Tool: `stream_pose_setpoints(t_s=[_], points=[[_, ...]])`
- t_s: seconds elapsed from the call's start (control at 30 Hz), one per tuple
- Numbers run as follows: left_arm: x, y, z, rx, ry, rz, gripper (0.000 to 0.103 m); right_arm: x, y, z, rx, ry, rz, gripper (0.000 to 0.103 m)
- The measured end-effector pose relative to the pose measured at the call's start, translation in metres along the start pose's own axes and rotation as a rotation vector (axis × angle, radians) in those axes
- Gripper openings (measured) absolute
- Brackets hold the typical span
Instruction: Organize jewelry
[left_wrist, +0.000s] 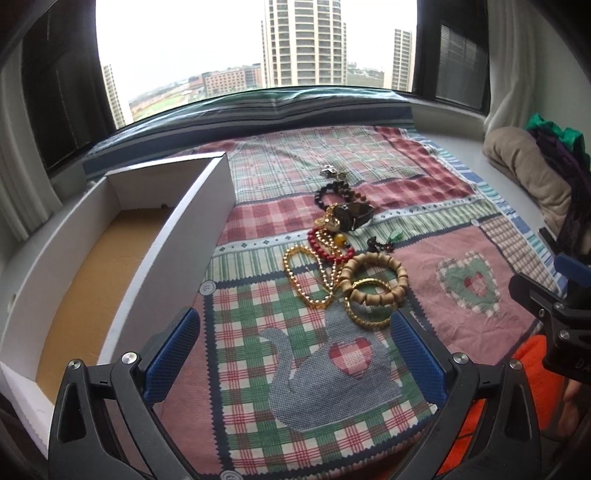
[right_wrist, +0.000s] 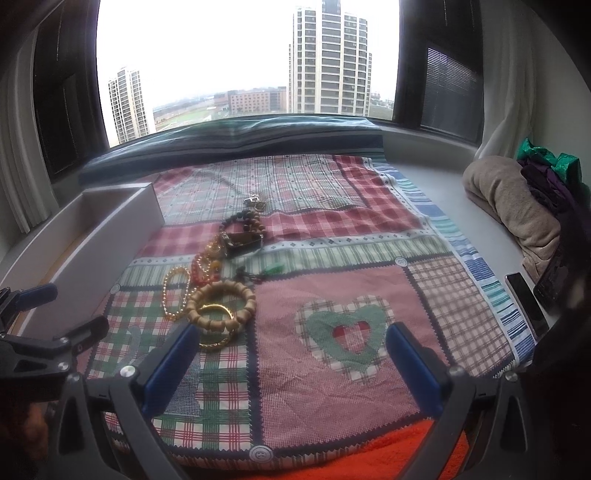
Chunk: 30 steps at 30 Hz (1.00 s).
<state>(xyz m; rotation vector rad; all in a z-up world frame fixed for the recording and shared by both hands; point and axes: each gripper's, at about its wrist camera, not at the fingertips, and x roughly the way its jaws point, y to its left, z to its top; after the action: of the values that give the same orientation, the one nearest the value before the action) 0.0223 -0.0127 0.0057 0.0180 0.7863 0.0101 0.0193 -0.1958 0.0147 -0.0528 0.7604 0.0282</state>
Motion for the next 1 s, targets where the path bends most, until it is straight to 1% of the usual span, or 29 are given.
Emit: stream_pose_setpoints(t_s=[0.03,0.07,0.1,0.2,0.27,0.33,0.4,0.6,0.8,0.87,1.0], points=[[-0.004,0.002,0.0,-0.018,-0.03,0.004,0.102,0.001,0.0,-0.001,0.001,0.002,0.002,0.103],[-0.006,0.001,0.001,-0.006,-0.043,0.0,0.102,0.001,0.001,-0.001,0.002,0.004,0.003,0.103],[-0.006,-0.002,0.003,0.026,-0.045,-0.001,0.102,0.002,0.002,-0.002,0.002,0.007,0.006,0.103],[-0.002,-0.012,0.004,0.103,-0.03,0.038,0.102,0.004,0.003,-0.005,0.004,0.018,0.025,0.103],[0.003,-0.015,0.003,0.122,-0.004,0.06,0.102,0.005,0.004,-0.006,0.006,0.023,0.038,0.103],[0.01,-0.013,0.004,0.113,0.037,0.061,0.102,0.005,0.006,-0.007,0.002,0.024,0.046,0.103],[0.014,-0.009,0.003,0.093,0.054,0.049,0.102,0.006,0.007,-0.008,0.0,0.026,0.044,0.103],[0.018,-0.002,0.006,0.07,0.039,0.042,0.102,0.011,0.009,-0.008,0.013,0.046,0.054,0.103],[0.021,0.004,0.009,0.048,0.03,0.028,0.102,0.017,0.019,-0.005,-0.005,0.051,0.097,0.103],[0.024,0.007,0.008,0.041,0.04,0.028,0.102,0.019,0.022,-0.004,-0.013,0.053,0.102,0.103],[0.037,0.012,0.004,0.018,0.09,0.014,0.102,0.023,0.023,-0.003,-0.021,0.063,0.096,0.103]])
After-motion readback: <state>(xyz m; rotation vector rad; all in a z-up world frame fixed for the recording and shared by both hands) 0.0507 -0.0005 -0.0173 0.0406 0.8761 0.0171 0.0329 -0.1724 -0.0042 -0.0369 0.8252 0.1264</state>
